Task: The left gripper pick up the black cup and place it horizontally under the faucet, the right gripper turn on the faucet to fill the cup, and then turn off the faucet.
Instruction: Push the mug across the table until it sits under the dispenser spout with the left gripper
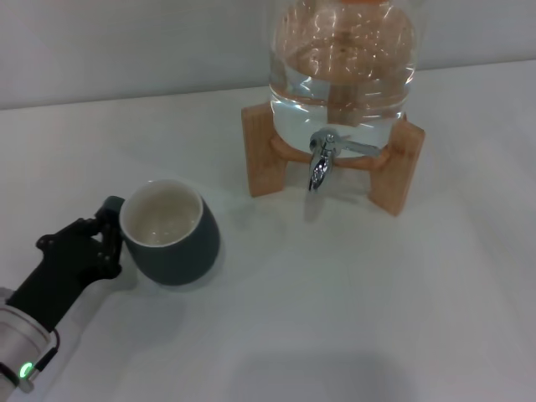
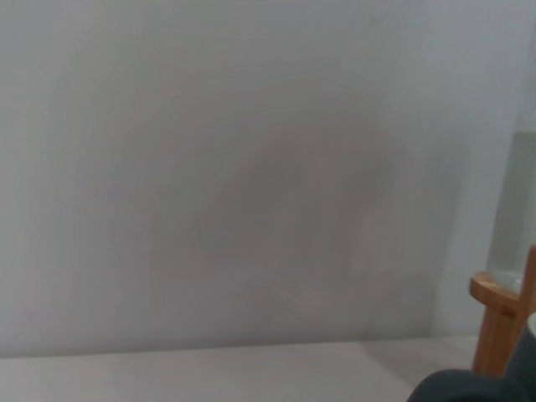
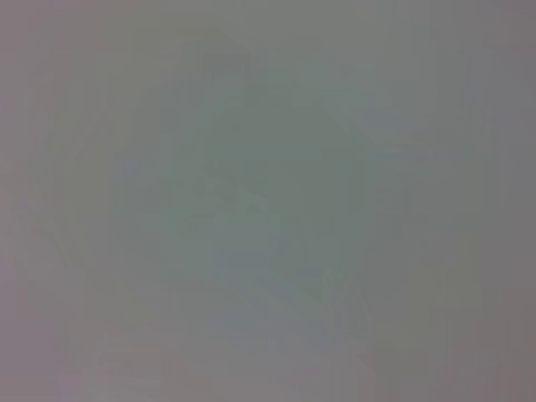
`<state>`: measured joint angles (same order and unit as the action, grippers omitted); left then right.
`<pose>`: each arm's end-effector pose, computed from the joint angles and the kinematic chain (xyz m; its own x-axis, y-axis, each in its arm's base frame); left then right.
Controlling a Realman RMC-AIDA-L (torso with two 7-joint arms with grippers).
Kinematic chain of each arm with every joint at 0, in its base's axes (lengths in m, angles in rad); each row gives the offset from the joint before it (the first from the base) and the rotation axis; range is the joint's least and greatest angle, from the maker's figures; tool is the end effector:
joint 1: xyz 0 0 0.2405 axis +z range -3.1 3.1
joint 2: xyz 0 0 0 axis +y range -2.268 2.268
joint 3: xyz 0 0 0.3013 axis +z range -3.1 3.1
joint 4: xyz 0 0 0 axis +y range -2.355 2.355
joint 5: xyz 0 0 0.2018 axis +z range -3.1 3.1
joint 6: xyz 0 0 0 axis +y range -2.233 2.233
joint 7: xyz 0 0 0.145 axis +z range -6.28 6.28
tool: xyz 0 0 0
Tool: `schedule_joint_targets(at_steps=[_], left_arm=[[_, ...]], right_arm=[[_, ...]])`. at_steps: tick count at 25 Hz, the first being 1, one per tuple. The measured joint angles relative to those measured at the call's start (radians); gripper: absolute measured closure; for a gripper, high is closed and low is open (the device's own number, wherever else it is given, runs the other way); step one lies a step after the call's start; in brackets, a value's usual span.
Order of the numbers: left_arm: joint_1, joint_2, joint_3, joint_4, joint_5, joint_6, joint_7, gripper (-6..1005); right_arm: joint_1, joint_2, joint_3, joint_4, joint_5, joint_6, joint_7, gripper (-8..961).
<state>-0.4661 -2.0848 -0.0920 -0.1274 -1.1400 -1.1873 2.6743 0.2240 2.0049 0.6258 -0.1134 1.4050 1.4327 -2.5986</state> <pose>-0.3344 0.3135 -0.0957 0.6339 0.1908 0.7495 0.7132 -0.5192 -0.4710 0.4730 0.2246 0.0964 0.6014 0.2044 -0.7724 -0.7886 0.3070 -0.5328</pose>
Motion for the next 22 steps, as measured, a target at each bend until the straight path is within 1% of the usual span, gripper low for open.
schedule_joint_targets(at_steps=[7, 14, 22], left_arm=[[-0.027, -0.001, 0.0, -0.026, 0.04, 0.032, -0.005, 881], [-0.033, -0.001, 0.0, -0.043, 0.067, 0.034, -0.015, 879], [-0.055, 0.0, 0.0, -0.048, 0.118, 0.036, -0.053, 876]], right_arm=[[0.0, 0.0, 0.0, 0.0, 0.0, 0.0, 0.0, 98], [-0.001, 0.0, -0.002, -0.002, 0.0, 0.0, 0.0, 98], [-0.002, 0.0, -0.004, 0.001, -0.002, 0.0, 0.0, 98]])
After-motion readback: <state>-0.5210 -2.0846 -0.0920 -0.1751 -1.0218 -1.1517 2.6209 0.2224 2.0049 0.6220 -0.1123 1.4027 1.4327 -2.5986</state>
